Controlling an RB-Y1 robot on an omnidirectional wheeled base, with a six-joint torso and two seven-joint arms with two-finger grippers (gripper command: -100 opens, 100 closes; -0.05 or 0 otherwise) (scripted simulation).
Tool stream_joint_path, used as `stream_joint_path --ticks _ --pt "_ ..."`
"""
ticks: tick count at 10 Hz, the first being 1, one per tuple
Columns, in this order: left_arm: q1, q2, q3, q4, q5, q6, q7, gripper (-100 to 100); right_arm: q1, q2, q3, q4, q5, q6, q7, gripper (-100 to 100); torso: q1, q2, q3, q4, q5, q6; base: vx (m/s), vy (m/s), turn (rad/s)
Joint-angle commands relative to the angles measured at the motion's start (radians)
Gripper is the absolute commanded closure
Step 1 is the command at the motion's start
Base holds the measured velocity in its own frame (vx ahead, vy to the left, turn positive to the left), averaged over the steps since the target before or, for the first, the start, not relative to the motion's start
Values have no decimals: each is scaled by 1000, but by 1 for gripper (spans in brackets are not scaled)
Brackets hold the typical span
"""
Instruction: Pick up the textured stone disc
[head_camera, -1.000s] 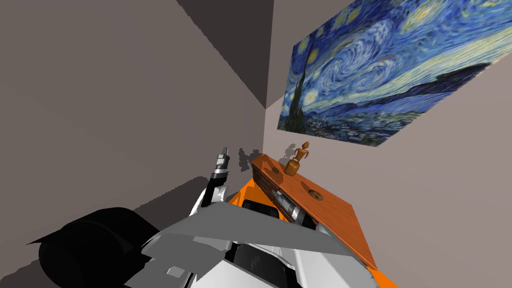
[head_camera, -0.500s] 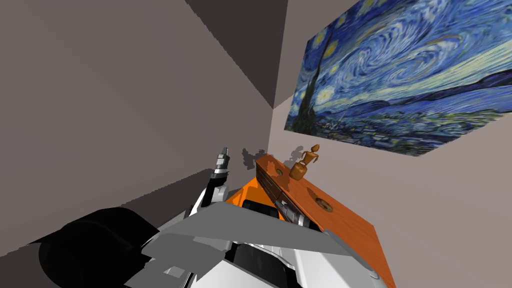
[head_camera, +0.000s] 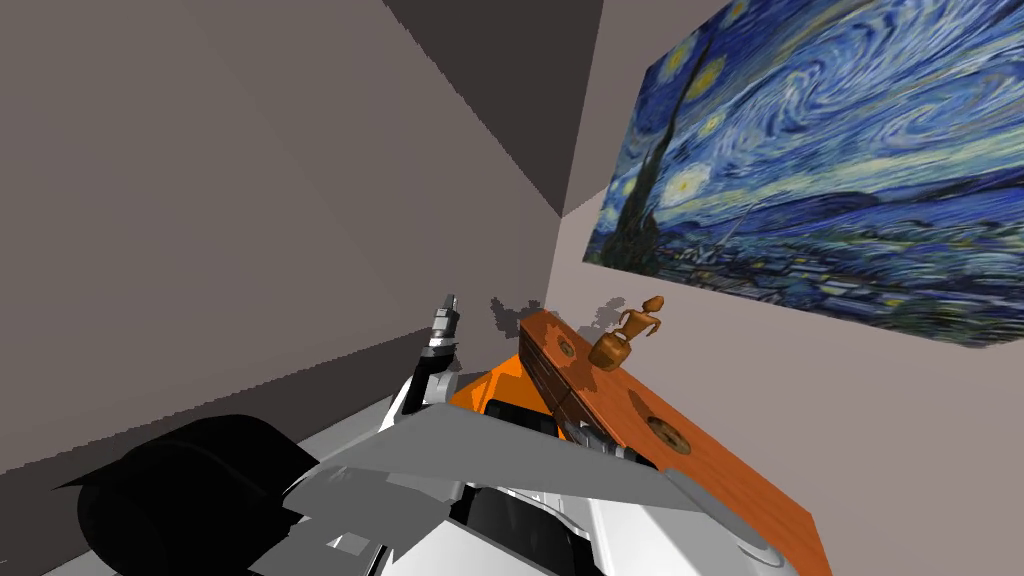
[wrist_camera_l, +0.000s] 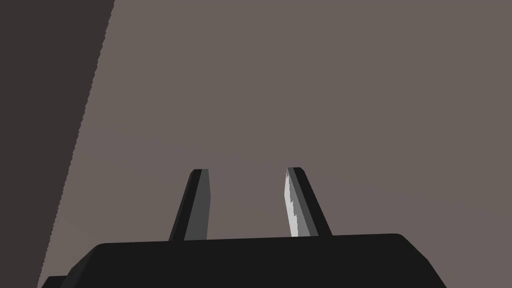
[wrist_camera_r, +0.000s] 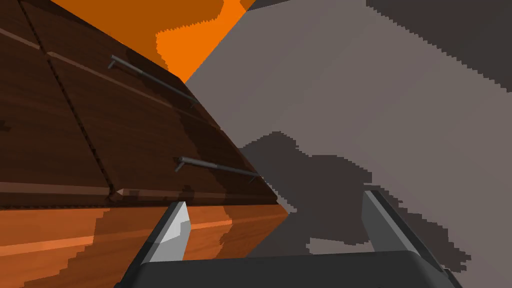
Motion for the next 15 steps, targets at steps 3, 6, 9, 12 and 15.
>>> stream_joint_path --ticks 3,6,9,12,15 --pt "0 0 0 0 0 0 0 0 -44 -58 49 115 68 -19 -40 -100 0 -1 0 0 0 0 -2 -22 271" --pt "0 0 0 0 0 0 0 0 -67 -83 71 189 99 -25 -62 -100 2 -1 -1 0 0 -1 3 -6 198" --pt "0 0 0 0 0 0 0 0 -91 -106 91 254 128 -32 -83 -100 3 -2 -1 0 0 -1 15 -6 160" --pt "0 0 0 0 0 0 0 0 -139 -144 125 332 182 -46 -125 -100 3 -2 -1 0 1 -1 23 8 237" --pt "0 0 0 0 0 0 0 0 -163 -160 139 405 207 -53 -145 -100 4 -4 -2 -1 1 0 40 13 168"
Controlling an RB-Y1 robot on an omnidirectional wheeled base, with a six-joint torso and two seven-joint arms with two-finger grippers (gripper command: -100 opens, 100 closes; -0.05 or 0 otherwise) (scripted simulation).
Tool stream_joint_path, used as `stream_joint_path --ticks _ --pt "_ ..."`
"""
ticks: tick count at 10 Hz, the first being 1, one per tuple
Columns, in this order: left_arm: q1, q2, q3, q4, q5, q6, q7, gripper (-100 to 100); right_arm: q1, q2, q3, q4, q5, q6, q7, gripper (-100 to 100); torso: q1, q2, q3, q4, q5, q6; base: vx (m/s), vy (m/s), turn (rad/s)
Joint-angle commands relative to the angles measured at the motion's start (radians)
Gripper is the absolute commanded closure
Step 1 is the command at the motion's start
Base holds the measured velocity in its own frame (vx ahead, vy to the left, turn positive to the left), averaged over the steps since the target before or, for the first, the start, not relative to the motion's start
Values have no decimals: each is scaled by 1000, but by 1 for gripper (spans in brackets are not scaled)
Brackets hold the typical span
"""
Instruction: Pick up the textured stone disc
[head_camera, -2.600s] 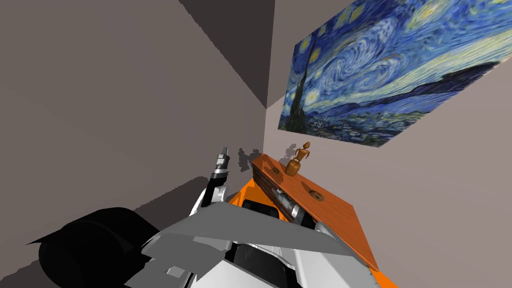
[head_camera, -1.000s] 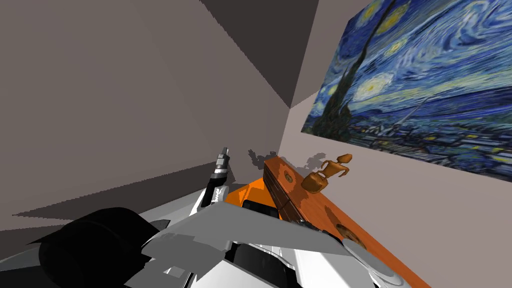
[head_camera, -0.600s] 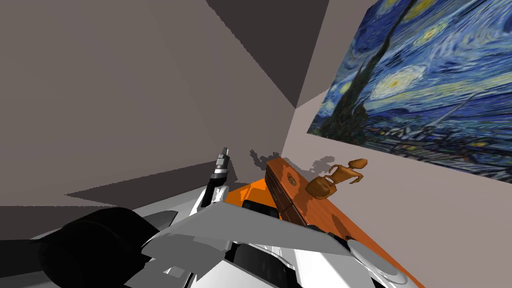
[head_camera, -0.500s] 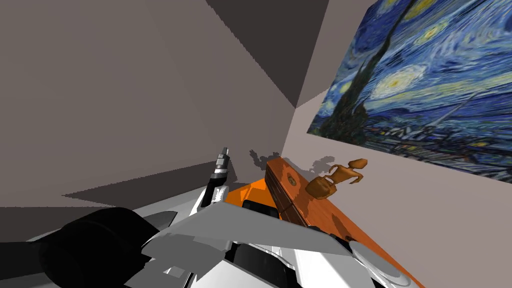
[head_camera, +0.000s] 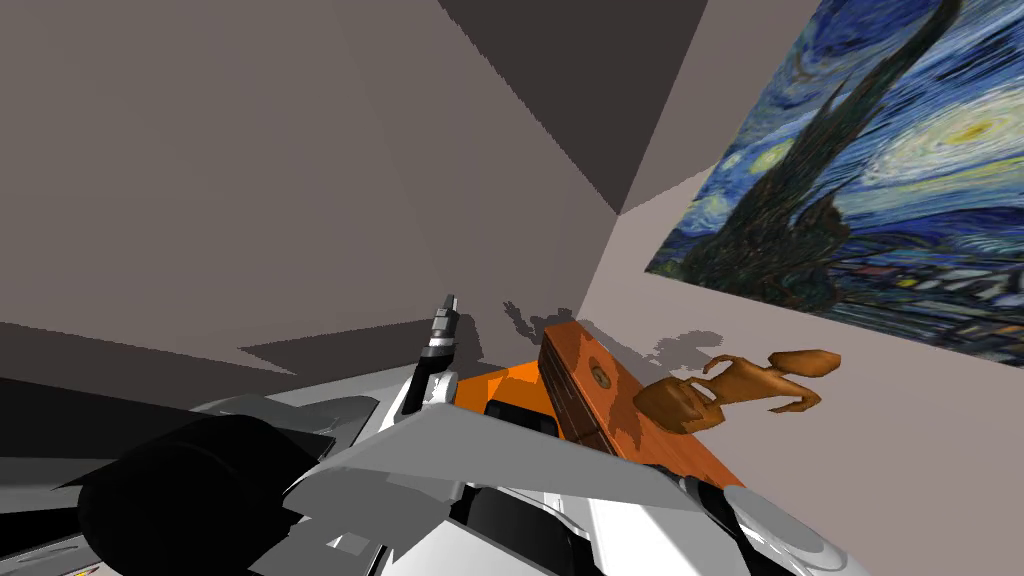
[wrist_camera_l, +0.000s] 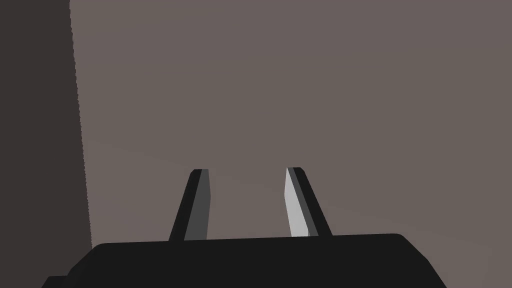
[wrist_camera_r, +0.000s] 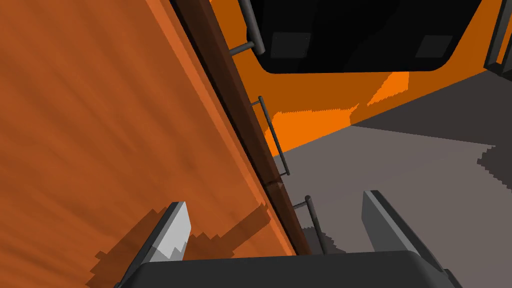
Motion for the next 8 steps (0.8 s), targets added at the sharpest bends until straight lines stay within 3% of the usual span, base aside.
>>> stream_joint_path --ticks 1,2,5,8 --pt "0 0 0 0 0 0 0 0 -30 -21 18 50 28 -10 -28 -100 0 0 0 0 0 0 42 15 207" --pt "0 0 0 0 0 0 0 0 -30 -21 18 54 28 -10 -28 -100 0 -1 0 0 0 -1 43 12 153" --pt "0 0 0 0 0 0 0 0 -99 -48 45 171 88 -30 -81 -100 2 -2 -1 0 0 -2 75 45 316" --pt "0 0 0 0 0 0 0 0 -139 -55 56 233 119 -42 -111 -100 1 -3 -2 -1 0 1 91 26 154"
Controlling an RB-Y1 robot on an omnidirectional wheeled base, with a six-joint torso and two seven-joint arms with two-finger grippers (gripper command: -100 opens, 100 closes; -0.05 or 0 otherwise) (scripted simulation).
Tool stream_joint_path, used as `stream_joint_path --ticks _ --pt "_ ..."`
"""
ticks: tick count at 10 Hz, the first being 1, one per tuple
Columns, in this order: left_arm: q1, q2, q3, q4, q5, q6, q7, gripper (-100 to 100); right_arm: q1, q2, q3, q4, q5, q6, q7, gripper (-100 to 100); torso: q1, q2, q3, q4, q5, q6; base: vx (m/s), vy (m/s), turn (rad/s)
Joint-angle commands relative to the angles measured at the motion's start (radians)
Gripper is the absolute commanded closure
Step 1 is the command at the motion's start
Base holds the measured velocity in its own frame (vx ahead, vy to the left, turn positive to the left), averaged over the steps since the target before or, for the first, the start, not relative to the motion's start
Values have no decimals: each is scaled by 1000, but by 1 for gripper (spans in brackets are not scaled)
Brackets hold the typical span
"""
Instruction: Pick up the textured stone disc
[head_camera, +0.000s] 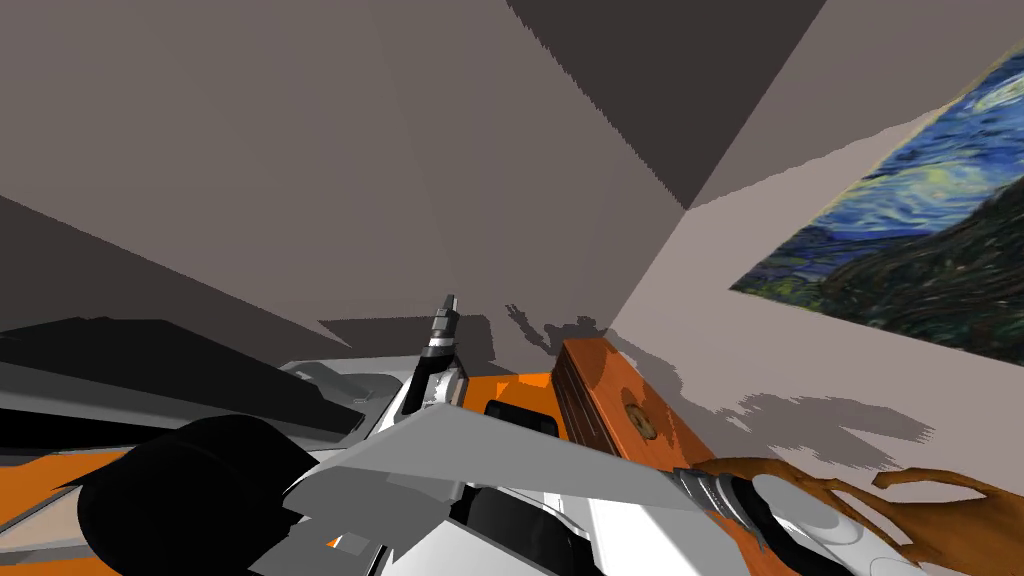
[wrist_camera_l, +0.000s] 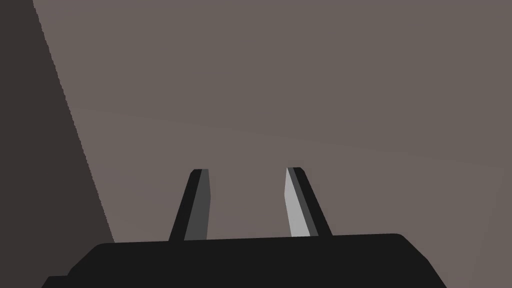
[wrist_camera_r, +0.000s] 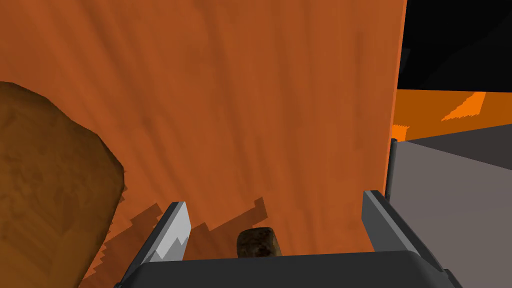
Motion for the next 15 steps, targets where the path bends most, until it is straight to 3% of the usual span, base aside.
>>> stream_joint_path --ticks 1,5,6,7,8,10,11,12,15 --pt "0 0 0 0 0 0 0 0 -23 -14 13 18 24 0 -37 -100 0 0 0 0 0 0 82 54 235" --pt "0 0 0 0 0 0 0 0 -79 -6 20 91 60 -18 -76 -100 1 -1 -1 0 0 0 101 41 163" --pt "0 0 0 0 0 0 0 0 -73 -3 15 92 52 -20 -60 -100 1 -1 -1 0 0 0 44 14 34" --pt "0 0 0 0 0 0 0 0 -75 -2 14 95 52 -22 -60 0 0 2 1 0 0 1 9 3 -5" --pt "0 0 0 0 0 0 0 0 -63 31 7 114 41 3 -37 -100 -1 5 2 1 0 1 13 -25 54" --pt "0 0 0 0 0 0 0 0 -51 65 -1 133 31 28 -14 -100 -4 5 3 1 -1 1 16 -61 45" --pt "0 0 0 0 0 0 0 0 -54 50 3 122 35 17 -26 -100 -6 5 3 1 -1 2 8 -31 12" --pt "0 0 0 0 0 0 0 0 -53 51 3 122 34 21 -24 100 -4 6 3 1 -1 2 1 -6 -1" --pt "0 0 0 0 0 0 0 0 -54 51 3 121 35 19 -23 100 -3 6 3 1 -1 2 0 0 0"
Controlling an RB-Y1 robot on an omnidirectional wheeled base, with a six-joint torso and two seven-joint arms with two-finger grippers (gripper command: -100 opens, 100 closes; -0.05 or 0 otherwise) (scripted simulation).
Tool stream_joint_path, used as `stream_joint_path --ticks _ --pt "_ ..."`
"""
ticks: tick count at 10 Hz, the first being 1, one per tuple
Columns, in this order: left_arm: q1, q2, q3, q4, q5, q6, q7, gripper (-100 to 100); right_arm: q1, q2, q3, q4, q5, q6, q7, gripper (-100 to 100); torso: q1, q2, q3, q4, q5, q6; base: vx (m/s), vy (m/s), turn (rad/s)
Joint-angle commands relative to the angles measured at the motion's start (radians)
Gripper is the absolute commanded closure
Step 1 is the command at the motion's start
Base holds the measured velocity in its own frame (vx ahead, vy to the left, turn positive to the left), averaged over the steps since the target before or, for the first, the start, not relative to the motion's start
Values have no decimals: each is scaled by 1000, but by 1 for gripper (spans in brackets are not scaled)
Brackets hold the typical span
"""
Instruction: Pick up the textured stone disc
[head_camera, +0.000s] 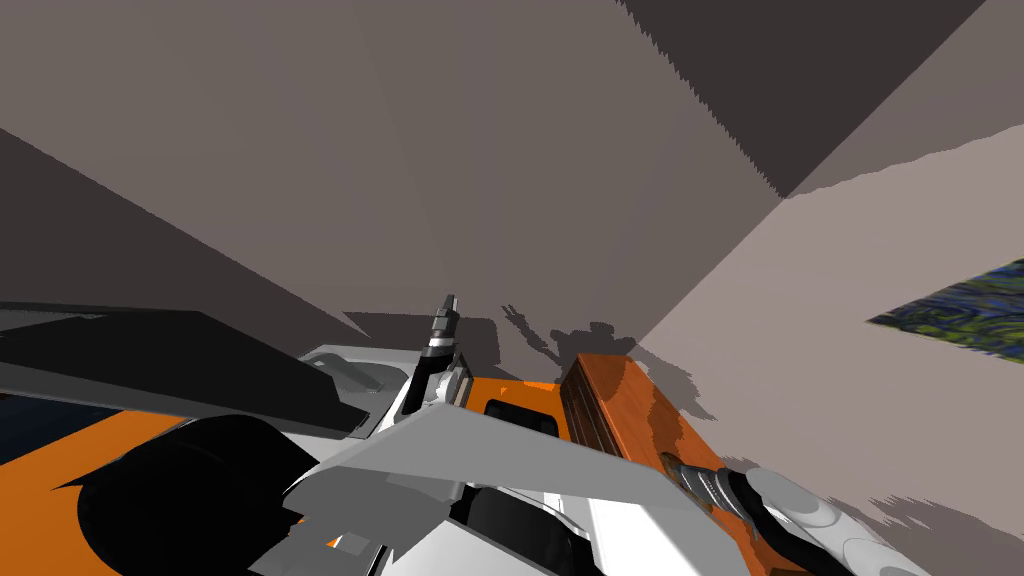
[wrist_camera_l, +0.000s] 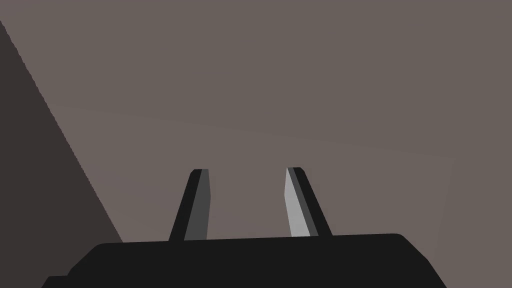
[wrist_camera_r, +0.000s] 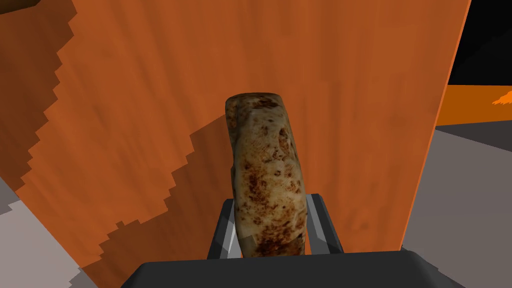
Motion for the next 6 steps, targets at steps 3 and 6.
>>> stream_joint_path --ticks 3,6 --pt "0 0 0 0 0 0 0 0 -14 -34 7 -15 11 -26 -23 100 0 0 0 0 0 0 -6 16 -24" --pt "0 0 0 0 0 0 0 0 -20 -35 8 -12 13 -31 -24 0 3 1 1 0 1 0 -13 33 -27"
